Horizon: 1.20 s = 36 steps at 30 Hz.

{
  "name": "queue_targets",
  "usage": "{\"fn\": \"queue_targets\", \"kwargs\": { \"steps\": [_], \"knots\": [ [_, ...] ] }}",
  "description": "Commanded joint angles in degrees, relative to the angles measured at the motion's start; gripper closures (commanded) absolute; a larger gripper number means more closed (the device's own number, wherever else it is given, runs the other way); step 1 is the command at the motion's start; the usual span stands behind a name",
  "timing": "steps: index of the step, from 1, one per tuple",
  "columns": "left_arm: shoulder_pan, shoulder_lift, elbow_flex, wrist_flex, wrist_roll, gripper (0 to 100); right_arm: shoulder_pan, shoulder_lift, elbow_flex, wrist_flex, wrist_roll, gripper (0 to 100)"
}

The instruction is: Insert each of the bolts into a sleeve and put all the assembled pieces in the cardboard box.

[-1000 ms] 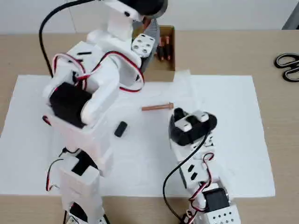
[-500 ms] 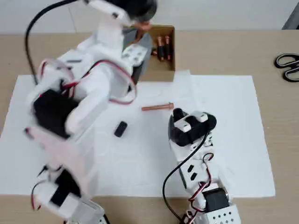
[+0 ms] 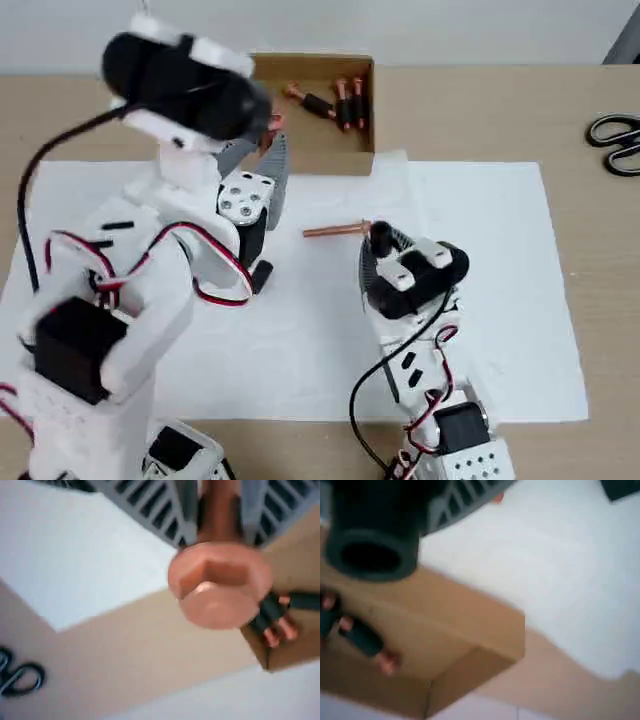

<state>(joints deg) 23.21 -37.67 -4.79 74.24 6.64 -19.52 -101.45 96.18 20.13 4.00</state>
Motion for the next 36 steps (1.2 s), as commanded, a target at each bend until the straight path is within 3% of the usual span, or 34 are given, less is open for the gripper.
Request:
{"fn": "queue_targets", "kwargs": {
  "steps": [1, 5, 9, 14, 18, 25, 29, 32, 36],
  "knots": [
    [-0.44, -7.47, 13.32, -12.4, 2.99, 99, -0.4, -0.22, 0.35, -3.03, 0.09, 99.5],
    [-0.44, -14.59, 25.63, -20.13, 4.04, 99, -2.95, -0.22, 0.35, -3.03, 0.09, 99.5],
    [-0.26, -19.25, 34.68, -31.3, 3.52, 99, -10.24, -0.22, 0.35, -3.12, 0.18, 99.5],
    [0.88, -20.13, 44.09, -50.37, -6.33, 99, -14.99, -0.22, 0.35, -3.38, 0.18, 99.5],
    [3.08, -20.13, 46.64, -60.4, -6.24, 99, -14.9, -0.22, 0.35, -3.38, 0.18, 99.5],
    [5.1, -20.13, 46.2, -61.01, 2.29, 99, -14.9, -0.31, 0.09, -3.47, 0.18, 99.5],
    [5.1, -20.13, 45.85, -60.22, 14.42, 99, -14.81, -0.31, 0.35, -6.64, 0.18, 99.5],
    [4.31, -20.22, 44.18, -53.45, 22.86, 99, -14.46, -0.22, 0.35, -6.9, 0.26, 99.5],
    [0.44, -20.22, 39.6, -38.51, 24.26, 99, -10.42, -0.22, 0.35, -6.9, 0.18, 99.5]
  ]
}}
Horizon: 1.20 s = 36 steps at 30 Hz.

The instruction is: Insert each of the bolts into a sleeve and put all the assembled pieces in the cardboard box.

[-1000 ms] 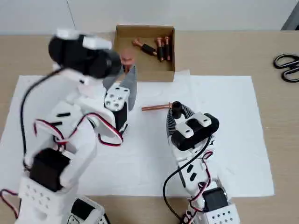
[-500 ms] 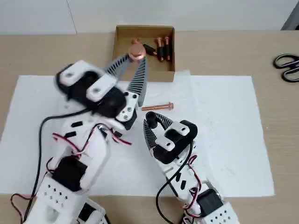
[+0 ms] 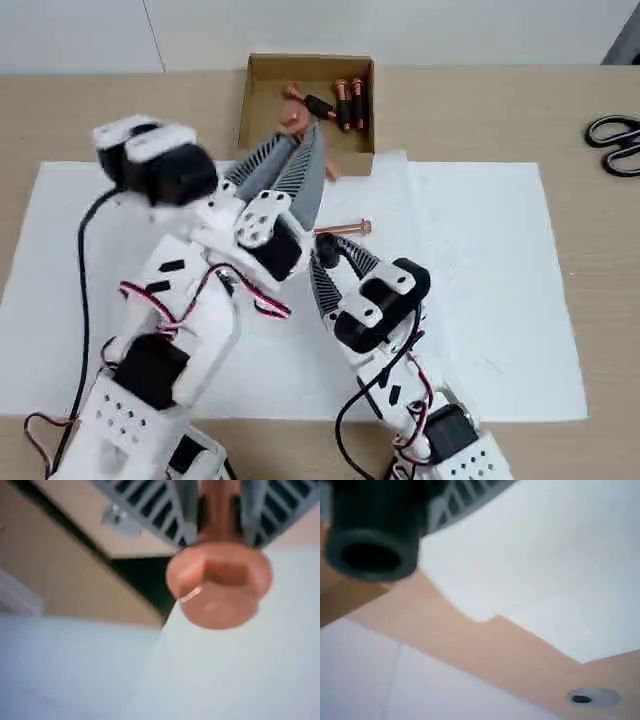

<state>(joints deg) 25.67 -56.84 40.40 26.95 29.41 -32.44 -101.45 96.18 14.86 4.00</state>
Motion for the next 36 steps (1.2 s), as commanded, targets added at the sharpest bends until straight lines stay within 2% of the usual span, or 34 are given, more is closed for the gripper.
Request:
{"fn": "queue_targets", "kwargs": {
  "steps": [1, 4, 7, 12, 18, 22, 31, 36],
  "knots": [
    [-2.55, -1.05, -6.64, 11.78, 1.41, 99, 3.47, -0.22, 0.35, -1.63, 0.18, 99.5],
    [-2.81, -0.97, -9.8, 18.46, 1.32, 99, 4.18, -0.22, 0.35, -1.98, 0.18, 99.5],
    [-2.73, -0.97, -11.03, 21.27, 1.32, 99, 4.0, -0.22, 0.35, -2.15, 0.18, 99.5],
    [-2.37, 0.97, -11.3, 21.1, 1.49, 99, 4.0, -0.22, 0.35, -2.15, 0.09, 99.5],
    [3.16, 7.12, -16.48, 21.01, 1.14, 99, 4.0, -0.22, 0.35, -2.15, 0.18, 99.5],
    [3.25, 11.16, -18.68, 21.1, 1.14, 99, 4.0, -0.22, 0.35, -1.98, 0.18, 99.5],
    [3.6, 12.22, -15.16, 20.92, 1.32, 99, 4.0, -0.22, 0.35, -1.71, 0.18, 99.5],
    [3.6, 11.87, -11.82, 18.29, 1.14, 99, 4.0, -0.22, 0.35, -1.71, 0.18, 99.5]
  ]
}}
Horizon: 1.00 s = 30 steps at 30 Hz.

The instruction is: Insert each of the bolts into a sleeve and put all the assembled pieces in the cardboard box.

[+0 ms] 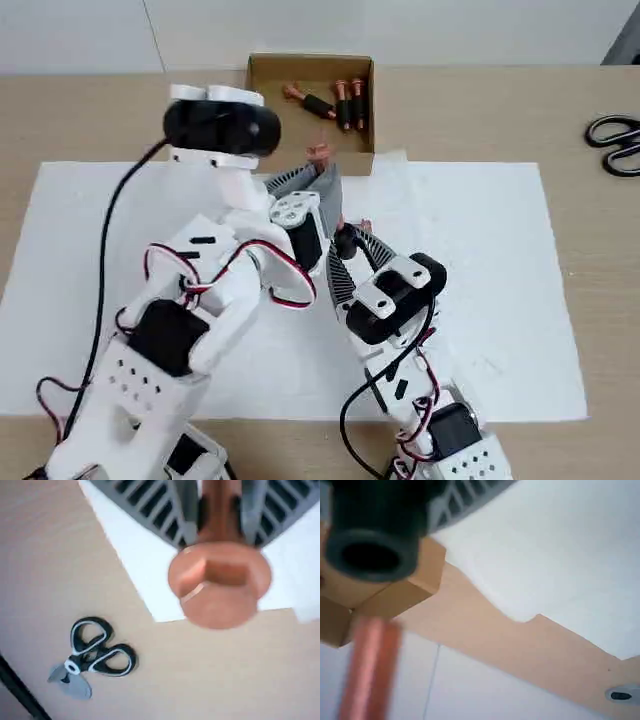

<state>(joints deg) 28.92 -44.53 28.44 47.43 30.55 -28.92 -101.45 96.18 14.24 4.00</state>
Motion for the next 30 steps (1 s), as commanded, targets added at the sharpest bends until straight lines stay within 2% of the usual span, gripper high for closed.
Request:
{"fn": "queue_targets", "kwargs": {
  "steps": [1, 12, 19, 25, 30],
  "knots": [
    [0.35, -0.35, 0.48, -2.29, 0.0, 99, 0.48, -0.22, 0.35, -1.1, 0.18, 99.5],
    [0.44, -0.09, 1.71, -2.64, -0.53, 99, 0.48, -0.22, 0.35, -1.1, 0.26, 99.5],
    [5.36, -0.53, 5.14, -6.33, -11.16, 99, 0.48, -0.22, 0.35, -1.1, 0.26, 99.5],
    [6.51, -0.53, 7.08, -8.62, -13.89, 99, 0.48, -0.22, 0.35, -1.1, 0.44, 99.5],
    [6.86, -0.62, 7.08, -8.53, -24.53, 99, 0.57, -0.22, 0.35, -1.1, 0.44, 99.5]
  ]
}}
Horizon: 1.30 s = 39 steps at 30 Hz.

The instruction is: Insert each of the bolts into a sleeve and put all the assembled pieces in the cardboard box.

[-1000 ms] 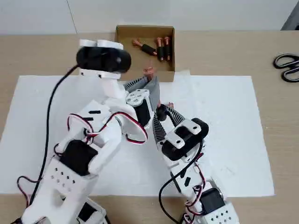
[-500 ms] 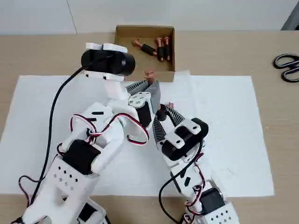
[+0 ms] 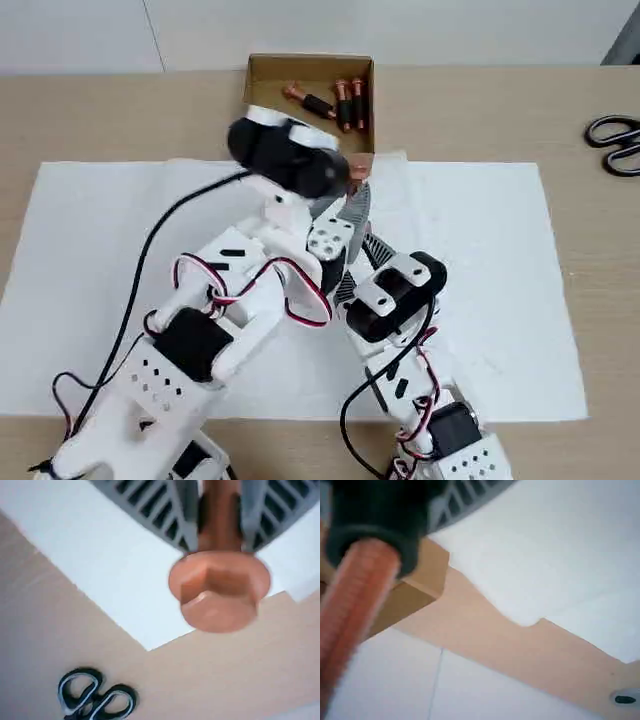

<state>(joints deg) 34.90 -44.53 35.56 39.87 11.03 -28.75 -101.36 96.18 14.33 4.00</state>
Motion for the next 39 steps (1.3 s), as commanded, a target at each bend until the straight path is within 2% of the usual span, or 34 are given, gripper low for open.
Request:
{"fn": "queue_targets", "kwargs": {
  "steps": [1, 4, 14, 30, 32, 37, 39],
  "knots": [
    [0.88, -0.62, -0.04, -0.97, -6.77, 99, 0.48, -0.31, 0.35, -1.19, 0.44, 99.5],
    [0.7, -1.76, -0.04, -0.35, -8.53, 99, 0.57, -0.31, 0.18, -1.36, 0.44, 99.5],
    [0.53, -11.08, 0.04, 11.43, -8.44, 99, 0.57, -0.31, 0.26, -1.63, 0.44, 99.5],
    [0.62, -11.87, 5.32, 12.13, -8.62, 99, 0.57, -0.31, 0.09, -1.63, 0.44, 99.5],
    [0.62, -11.69, 5.32, 12.57, -8.7, 96, 0.57, -0.31, 0.09, -1.63, 0.44, 99.5],
    [0.62, -11.52, 4.97, 17.23, -8.7, 79, 0.57, -0.31, 0.09, -1.63, 0.53, 99.5],
    [0.53, -11.52, 4.97, 18.46, -8.53, 76, 0.57, -0.31, 0.09, -1.63, 0.53, 99.5]
  ]
}}
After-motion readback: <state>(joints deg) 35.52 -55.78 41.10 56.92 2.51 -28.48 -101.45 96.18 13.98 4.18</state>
